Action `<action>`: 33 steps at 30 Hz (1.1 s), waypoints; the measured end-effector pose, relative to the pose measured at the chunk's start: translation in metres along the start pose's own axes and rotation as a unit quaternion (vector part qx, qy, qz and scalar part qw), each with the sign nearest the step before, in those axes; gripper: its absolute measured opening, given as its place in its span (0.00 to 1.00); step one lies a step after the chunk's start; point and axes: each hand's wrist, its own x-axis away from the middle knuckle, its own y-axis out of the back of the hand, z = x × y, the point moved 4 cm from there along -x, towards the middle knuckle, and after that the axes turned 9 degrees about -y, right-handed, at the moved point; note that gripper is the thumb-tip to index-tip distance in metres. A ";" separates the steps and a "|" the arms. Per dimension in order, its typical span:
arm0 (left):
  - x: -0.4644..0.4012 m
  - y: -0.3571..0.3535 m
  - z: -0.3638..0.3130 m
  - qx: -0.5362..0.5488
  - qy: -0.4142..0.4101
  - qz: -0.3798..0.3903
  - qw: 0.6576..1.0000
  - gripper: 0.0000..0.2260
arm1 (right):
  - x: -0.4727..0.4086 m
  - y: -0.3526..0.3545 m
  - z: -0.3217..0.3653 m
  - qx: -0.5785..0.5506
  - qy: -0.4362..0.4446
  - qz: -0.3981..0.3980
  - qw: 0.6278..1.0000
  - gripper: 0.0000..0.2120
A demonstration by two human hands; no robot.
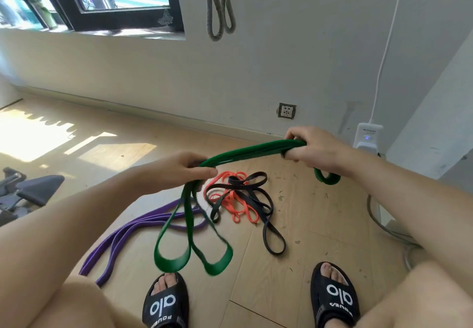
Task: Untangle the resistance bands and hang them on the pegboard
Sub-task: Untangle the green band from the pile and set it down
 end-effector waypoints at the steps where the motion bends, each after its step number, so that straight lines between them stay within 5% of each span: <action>1: 0.002 0.003 0.002 -0.002 0.006 -0.002 1.000 0.12 | -0.001 -0.004 -0.003 0.019 0.005 0.018 1.000 0.02; 8: 0.014 0.007 0.028 -0.228 0.058 0.055 0.970 0.10 | -0.007 -0.032 -0.014 0.129 0.004 0.120 0.984 0.05; 14: 0.061 0.033 0.054 -0.288 0.076 0.045 0.953 0.03 | -0.016 -0.061 0.005 0.195 0.053 0.127 0.971 0.03; 22: 0.154 0.027 0.175 -0.274 0.189 0.017 0.943 0.11 | -0.064 -0.171 0.052 0.247 0.142 0.184 0.941 0.08; 33: 0.205 -0.037 0.349 -0.109 0.310 0.002 0.944 0.05 | -0.130 -0.382 0.011 0.317 0.168 0.245 0.901 0.09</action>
